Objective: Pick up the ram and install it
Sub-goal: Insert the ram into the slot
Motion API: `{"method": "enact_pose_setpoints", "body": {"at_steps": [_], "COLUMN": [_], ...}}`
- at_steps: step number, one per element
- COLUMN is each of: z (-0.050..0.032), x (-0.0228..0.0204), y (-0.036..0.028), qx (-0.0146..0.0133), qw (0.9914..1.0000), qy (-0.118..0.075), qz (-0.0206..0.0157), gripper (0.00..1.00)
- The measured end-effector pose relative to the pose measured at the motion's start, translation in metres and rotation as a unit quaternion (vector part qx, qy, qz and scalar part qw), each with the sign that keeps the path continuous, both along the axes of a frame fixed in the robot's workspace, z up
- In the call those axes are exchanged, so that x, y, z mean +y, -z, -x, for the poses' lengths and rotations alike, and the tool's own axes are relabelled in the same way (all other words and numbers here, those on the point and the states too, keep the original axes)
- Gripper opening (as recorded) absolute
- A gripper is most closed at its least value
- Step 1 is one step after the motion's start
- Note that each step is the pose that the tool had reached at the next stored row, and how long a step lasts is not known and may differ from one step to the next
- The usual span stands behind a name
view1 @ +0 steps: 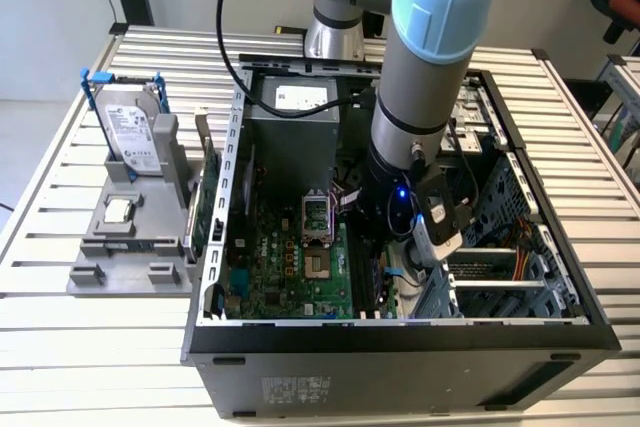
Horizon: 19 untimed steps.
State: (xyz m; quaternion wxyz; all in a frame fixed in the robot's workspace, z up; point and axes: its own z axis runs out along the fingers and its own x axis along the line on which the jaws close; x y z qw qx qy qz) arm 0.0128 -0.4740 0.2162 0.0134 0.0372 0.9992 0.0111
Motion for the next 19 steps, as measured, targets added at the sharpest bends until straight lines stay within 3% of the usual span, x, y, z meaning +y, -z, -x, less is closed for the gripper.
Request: {"method": "enact_pose_setpoints", "body": {"at_steps": [6,10,19], "z": [0.0,0.0,0.0], "x": [0.0,0.0001,-0.0008], "y": [0.0003,0.0002,-0.0034], "qx": [0.0,0.0,0.0], "qw": [1.0,0.99997,0.99991], "qy": [-0.001,-0.007,-0.013], "qz": [-0.0001,-0.0022,-0.0036], "gripper": [0.0,0.0,0.0]}}
